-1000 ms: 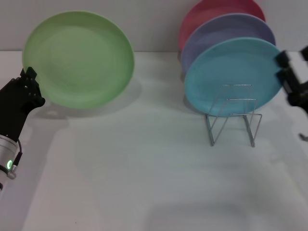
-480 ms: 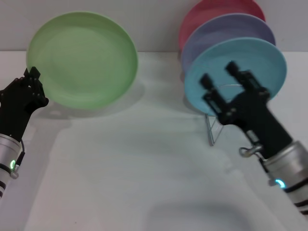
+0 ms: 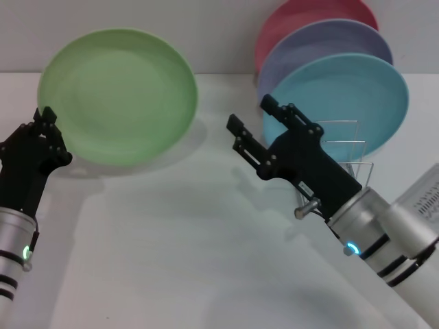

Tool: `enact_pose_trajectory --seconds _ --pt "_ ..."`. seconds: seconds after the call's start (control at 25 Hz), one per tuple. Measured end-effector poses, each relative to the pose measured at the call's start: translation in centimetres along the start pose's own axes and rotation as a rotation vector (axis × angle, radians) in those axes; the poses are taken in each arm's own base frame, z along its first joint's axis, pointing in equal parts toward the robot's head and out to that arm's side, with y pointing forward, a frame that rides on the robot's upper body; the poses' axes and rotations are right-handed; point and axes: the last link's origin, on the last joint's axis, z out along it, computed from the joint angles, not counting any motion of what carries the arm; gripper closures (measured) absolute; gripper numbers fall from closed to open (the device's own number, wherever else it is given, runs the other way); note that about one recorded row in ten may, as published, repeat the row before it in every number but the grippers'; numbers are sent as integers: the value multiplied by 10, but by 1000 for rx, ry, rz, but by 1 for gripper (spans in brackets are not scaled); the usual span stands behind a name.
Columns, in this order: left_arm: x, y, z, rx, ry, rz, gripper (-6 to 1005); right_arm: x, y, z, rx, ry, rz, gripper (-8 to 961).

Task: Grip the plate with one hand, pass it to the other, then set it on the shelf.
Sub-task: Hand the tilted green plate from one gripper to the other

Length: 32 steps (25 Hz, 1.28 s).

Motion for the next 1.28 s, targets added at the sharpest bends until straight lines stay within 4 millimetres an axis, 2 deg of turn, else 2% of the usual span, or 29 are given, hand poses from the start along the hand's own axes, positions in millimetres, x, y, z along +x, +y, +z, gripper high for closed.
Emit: enact_pose_trajectory --seconds 0.28,0.64,1.28 --pt "-6 17 -14 27 -19 27 966 8 -8 7 26 68 -18 287" --pt "-11 26 -24 63 -51 40 966 16 -19 11 50 134 -55 286" --pt "-12 44 -37 118 -87 28 966 24 -19 31 3 228 -97 286"
